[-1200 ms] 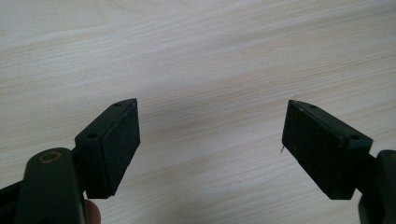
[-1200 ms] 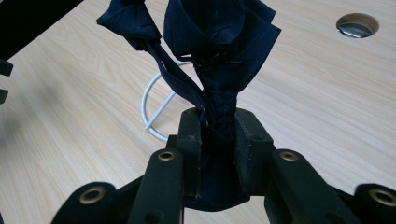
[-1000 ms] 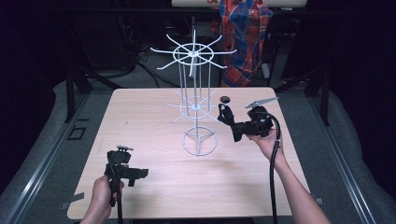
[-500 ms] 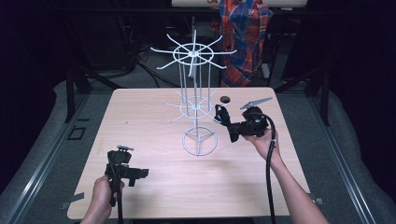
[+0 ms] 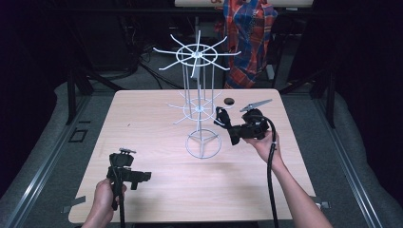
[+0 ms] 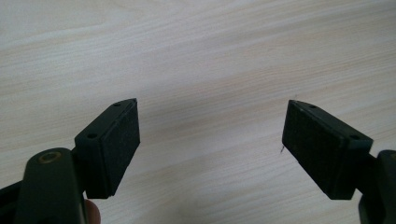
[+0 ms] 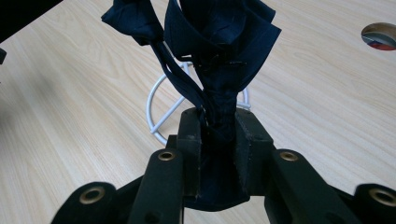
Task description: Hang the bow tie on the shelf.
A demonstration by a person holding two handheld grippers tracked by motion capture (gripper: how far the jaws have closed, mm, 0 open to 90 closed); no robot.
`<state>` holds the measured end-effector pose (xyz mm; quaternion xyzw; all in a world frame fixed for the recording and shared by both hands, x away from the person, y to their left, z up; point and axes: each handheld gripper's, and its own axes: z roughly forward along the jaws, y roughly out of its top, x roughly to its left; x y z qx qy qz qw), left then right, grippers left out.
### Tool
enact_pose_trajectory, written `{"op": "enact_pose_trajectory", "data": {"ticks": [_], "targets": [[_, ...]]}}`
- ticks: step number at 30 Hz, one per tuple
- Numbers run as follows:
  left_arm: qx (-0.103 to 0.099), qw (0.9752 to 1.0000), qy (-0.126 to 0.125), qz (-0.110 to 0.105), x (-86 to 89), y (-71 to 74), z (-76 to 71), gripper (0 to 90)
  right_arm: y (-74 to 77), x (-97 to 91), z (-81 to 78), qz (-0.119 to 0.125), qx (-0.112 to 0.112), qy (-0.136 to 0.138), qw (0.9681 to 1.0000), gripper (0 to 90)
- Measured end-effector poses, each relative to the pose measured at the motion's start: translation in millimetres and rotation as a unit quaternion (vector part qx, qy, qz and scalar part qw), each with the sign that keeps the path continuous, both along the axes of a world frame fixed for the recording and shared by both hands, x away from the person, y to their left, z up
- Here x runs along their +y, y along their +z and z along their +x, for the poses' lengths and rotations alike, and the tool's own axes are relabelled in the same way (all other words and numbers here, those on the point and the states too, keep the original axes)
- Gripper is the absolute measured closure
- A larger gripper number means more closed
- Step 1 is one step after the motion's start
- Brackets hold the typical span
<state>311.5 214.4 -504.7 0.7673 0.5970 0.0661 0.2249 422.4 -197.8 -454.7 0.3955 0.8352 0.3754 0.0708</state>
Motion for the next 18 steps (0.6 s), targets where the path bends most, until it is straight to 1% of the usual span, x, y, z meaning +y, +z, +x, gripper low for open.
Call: {"op": "enact_pose_trajectory", "data": {"ticks": [2, 6, 7, 12, 14, 17, 18], "targets": [[0.0, 1.0, 0.0, 0.001, 0.0, -0.1, 0.2, 19.3, -0.4, 1.5, -1.0, -0.001, -0.005, 0.001, 1.0, 73.6], [0.0, 1.0, 0.002, 0.001, 0.1, -0.1, 0.0, 19.3, -1.3, 4.4, -1.7, -0.001, -0.006, 0.003, 1.0, 73.6], [-0.001, 1.0, 0.002, 0.001, 0.3, -0.1, 0.0, 19.2, -1.2, 5.5, -2.0, -0.006, -0.005, 0.005, 1.0, 73.6], [0.0, 1.0, 0.003, 0.002, 1.6, -0.1, -0.5, 19.2, -3.1, 7.0, -1.3, -0.007, -0.012, 0.005, 0.9999, 73.5], [-0.001, 1.0, 0.004, 0.001, 2.0, -0.3, -1.0, 19.2, -3.6, 7.5, -1.1, -0.012, -0.012, 0.001, 0.9999, 73.3], [-0.001, 1.0, 0.006, 0.001, 3.2, -0.3, -1.8, 19.1, -5.5, 9.1, -0.8, -0.015, -0.023, 0.0, 0.9996, 73.2], [-0.001, 1.0, 0.007, 0.0, 3.9, -0.3, -2.2, 19.0, -6.0, 9.7, -0.6, -0.012, -0.024, 0.0, 0.9996, 73.1]]}}
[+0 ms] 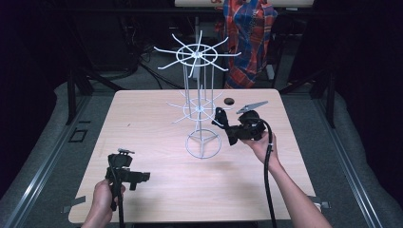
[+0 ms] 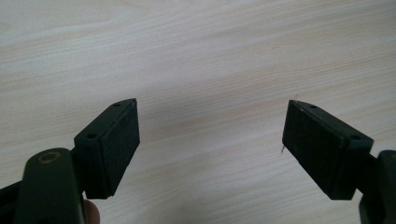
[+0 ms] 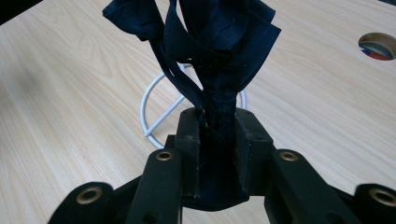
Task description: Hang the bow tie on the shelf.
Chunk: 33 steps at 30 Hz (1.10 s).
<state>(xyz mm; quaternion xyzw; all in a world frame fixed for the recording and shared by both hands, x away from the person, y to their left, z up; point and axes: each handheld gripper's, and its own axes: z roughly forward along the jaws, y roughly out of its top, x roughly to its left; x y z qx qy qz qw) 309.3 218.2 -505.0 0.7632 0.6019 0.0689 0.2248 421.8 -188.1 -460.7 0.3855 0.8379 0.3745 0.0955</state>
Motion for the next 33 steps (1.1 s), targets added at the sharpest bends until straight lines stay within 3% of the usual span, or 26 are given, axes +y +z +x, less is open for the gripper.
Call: {"op": "enact_pose_trajectory", "data": {"ticks": [13, 18, 33], "targets": [[0.004, 1.0, 0.009, 0.0, 6.4, -0.6, -4.2, 19.0, -13.8, 8.1, 7.3, -0.008, 0.008, -0.002, 0.9999, 72.5], [0.006, 0.9999, 0.014, -0.001, 8.8, -1.1, -5.3, 19.1, -15.1, 10.6, 9.1, -0.012, 0.001, 0.0, 0.9999, 72.3], [0.001, 0.9999, 0.014, 0.0, 10.6, 1.1, -9.3, 19.0, -18.3, 15.4, 5.6, 0.001, 0.003, -0.007, 1.0, 70.1]]}}
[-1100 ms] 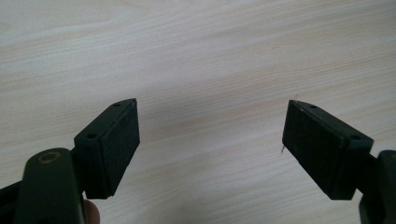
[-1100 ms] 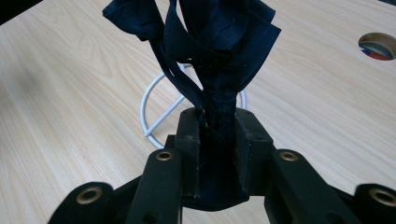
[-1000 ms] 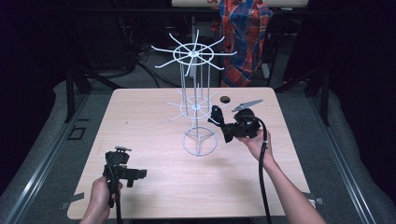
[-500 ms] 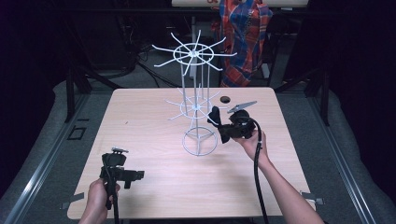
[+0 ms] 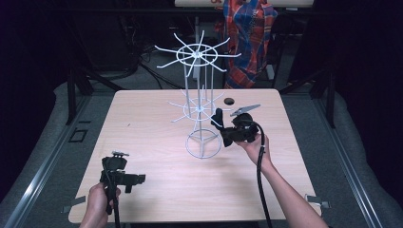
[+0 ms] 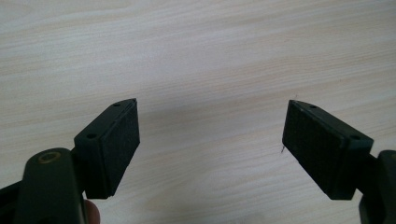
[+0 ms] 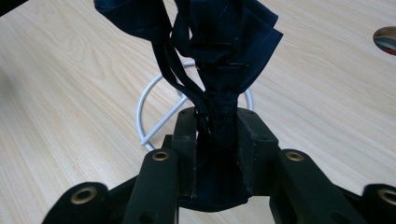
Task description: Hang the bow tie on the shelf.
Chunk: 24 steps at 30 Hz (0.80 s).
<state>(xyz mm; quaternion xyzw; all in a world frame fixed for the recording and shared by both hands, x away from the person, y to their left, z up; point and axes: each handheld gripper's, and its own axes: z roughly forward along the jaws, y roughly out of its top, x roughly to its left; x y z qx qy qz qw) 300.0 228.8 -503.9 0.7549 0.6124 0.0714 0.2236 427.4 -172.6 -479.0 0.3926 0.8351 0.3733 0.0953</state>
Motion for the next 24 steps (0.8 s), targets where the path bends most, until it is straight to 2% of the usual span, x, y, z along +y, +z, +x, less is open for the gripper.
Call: {"op": "enact_pose_trajectory", "data": {"ticks": [7, 10, 20, 24], "targets": [[-0.002, 1.0, -0.005, 0.007, -4.9, 0.3, 1.1, 19.0, -0.3, 0.4, -2.4, 0.0, 0.003, 0.005, 1.0, 69.9], [-0.002, 1.0, -0.005, 0.006, -5.9, 0.2, 1.7, 19.0, -0.7, -1.0, -3.0, 0.001, 0.007, 0.008, 0.9999, 64.8], [-0.001, 0.9999, -0.014, 0.003, -9.2, 0.8, 3.6, 19.1, 1.4, -3.1, -7.4, -0.004, 0.015, 0.011, 0.9998, 59.4], [-0.005, 0.9998, -0.018, 0.002, -10.0, 1.6, 3.9, 19.1, 2.5, -4.8, -9.5, -0.005, 0.019, 0.013, 0.9997, 52.1]]}}
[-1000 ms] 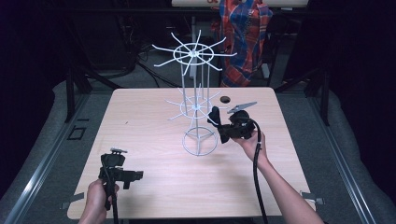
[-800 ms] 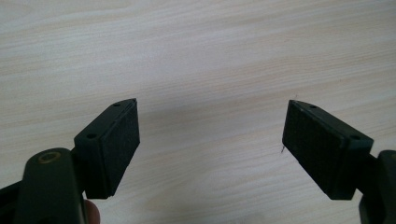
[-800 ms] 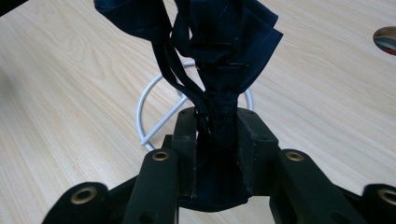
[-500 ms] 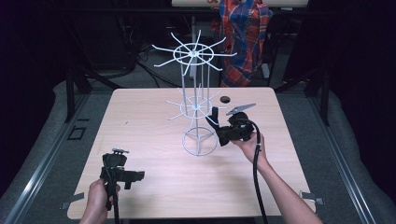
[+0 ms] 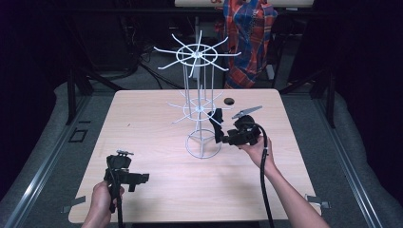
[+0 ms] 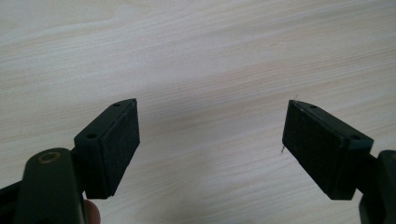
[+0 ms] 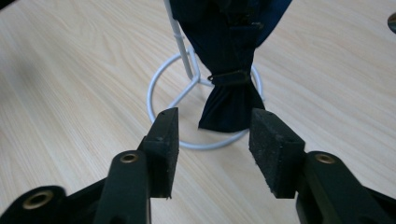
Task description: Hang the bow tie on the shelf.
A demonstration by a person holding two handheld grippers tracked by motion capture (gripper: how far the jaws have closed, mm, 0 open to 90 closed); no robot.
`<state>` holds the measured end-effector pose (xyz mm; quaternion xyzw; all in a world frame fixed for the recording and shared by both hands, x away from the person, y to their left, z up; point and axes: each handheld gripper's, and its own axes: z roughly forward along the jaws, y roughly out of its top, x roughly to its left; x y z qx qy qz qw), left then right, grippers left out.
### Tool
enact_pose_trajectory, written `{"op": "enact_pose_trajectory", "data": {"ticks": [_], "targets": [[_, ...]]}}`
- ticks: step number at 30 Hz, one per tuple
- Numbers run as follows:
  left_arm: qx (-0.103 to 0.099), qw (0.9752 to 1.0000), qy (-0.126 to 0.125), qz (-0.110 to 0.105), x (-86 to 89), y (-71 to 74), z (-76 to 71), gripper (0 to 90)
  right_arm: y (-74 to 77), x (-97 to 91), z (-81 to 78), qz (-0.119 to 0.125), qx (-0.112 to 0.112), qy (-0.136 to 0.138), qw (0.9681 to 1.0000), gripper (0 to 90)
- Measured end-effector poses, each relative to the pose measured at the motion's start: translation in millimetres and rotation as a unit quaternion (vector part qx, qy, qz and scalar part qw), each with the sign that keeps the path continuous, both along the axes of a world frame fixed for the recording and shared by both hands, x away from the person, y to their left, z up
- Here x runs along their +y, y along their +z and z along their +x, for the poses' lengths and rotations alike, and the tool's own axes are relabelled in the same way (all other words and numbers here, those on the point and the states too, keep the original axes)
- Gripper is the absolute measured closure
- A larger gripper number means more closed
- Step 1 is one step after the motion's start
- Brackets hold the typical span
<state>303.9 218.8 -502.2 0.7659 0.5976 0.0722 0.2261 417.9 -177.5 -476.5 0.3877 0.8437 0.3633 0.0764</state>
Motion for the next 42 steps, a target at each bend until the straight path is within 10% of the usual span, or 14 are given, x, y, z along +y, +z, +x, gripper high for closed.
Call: {"op": "enact_pose_trajectory", "data": {"ticks": [16, 27, 38, 42], "targets": [[-0.001, 1.0, -0.002, 0.001, -2.1, -0.3, 1.5, 19.1, 22.2, -21.6, -19.8, -0.044, 0.004, -0.007, 0.999, 24.3], [-0.001, 1.0, -0.004, 0.0, -2.4, 0.8, 1.6, 19.1, 8.7, -34.8, -37.2, -0.096, 0.023, -0.016, 0.995, 15.5], [-0.003, 0.9998, -0.018, 0.004, -11.0, 0.6, 4.8, 19.1, -29.6, -53.1, -34.0, -0.192, 0.098, -0.019, 0.9763, 10.1], [-0.003, 0.9997, -0.022, 0.005, -13.1, 1.0, 5.7, 19.0, -35.6, -59.1, -31.8, -0.191, 0.105, -0.027, 0.9756, 9.1]]}}
